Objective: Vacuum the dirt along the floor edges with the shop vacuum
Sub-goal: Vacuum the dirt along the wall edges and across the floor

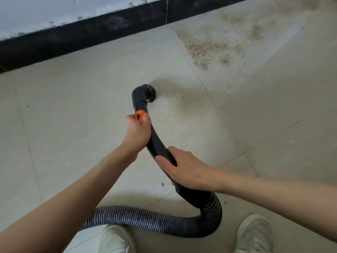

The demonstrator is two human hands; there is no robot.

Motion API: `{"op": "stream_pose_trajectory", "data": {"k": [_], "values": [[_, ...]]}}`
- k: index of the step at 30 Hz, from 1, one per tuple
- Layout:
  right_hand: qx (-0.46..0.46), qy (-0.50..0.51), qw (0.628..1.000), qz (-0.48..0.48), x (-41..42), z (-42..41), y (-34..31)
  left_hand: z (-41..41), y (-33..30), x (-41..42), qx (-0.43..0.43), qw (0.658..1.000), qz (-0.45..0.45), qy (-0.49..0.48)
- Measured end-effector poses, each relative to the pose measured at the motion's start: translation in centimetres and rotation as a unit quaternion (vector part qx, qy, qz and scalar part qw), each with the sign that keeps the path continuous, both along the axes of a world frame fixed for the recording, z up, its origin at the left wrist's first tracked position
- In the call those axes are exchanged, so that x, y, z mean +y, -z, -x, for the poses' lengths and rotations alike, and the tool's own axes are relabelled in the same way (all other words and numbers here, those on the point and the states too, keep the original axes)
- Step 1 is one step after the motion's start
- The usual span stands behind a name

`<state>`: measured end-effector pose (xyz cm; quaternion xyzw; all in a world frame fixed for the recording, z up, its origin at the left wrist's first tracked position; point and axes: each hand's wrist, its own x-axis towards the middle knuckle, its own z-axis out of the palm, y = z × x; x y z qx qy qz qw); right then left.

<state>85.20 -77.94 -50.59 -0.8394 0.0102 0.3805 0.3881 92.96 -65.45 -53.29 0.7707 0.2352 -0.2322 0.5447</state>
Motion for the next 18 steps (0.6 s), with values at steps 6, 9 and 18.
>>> {"op": "stream_pose_trajectory", "data": {"k": [6,9,18], "values": [[-0.011,0.049,0.999,0.005,-2.1,0.8,-0.1,-0.2,-0.1,-2.9,0.000,0.999,0.013,0.033],[-0.006,0.084,0.996,0.009,-4.1,0.6,-0.3,-1.0,0.0,-5.4,-0.001,0.998,0.022,0.055],[-0.026,0.198,0.979,0.034,-8.3,0.7,0.0,-2.9,0.2,-12.3,0.000,0.987,0.049,0.154]]}}
